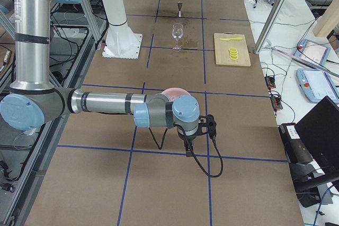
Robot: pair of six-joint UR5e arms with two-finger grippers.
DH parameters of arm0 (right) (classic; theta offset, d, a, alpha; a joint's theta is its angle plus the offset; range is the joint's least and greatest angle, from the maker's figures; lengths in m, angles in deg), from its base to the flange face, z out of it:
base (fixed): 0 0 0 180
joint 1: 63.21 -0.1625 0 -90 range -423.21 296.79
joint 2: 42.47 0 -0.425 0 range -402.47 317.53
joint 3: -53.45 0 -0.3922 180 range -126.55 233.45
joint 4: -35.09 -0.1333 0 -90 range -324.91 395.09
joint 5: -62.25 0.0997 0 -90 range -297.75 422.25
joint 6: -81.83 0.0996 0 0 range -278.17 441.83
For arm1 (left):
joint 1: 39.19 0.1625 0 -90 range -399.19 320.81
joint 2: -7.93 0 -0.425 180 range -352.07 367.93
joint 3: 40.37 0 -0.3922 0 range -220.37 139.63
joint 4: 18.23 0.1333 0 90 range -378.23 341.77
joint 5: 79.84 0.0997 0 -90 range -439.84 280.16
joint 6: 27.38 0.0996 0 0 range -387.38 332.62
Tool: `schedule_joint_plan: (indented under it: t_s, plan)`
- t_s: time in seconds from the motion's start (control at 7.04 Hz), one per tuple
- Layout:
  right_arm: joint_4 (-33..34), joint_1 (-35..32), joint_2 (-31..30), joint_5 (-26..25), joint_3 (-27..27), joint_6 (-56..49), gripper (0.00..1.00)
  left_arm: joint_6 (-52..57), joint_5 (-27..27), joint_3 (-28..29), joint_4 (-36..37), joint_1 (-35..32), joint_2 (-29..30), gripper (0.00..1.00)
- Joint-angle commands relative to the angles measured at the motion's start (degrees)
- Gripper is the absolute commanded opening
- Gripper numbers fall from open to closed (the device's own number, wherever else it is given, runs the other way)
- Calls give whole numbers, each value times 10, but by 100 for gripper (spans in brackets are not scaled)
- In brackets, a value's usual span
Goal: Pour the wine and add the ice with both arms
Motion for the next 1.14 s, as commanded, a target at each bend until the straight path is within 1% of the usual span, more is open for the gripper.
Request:
schedule_joint_plan:
  t_s: [0.0,0.14,0.28,0.57,0.71,0.85,0.99]
  plan:
    - [0,0,-2,0,3,0,100,-1,0,-2,0,0,1,100]
    - [-2,0,-3,0,2,0,100,-1,0,-6,0,0,3,100]
    - [-2,0,-3,0,2,0,100,-6,-1,-22,3,0,9,100]
    - [-3,0,-3,1,4,0,100,-6,-1,-91,3,2,11,100]
    - [-3,0,-3,4,5,1,100,-6,-1,-122,-10,6,18,100]
    - [-4,-1,-3,8,5,0,100,-6,-2,-138,-63,6,20,100]
    - [-5,-1,-5,10,5,0,100,-6,-24,-143,-96,7,20,100]
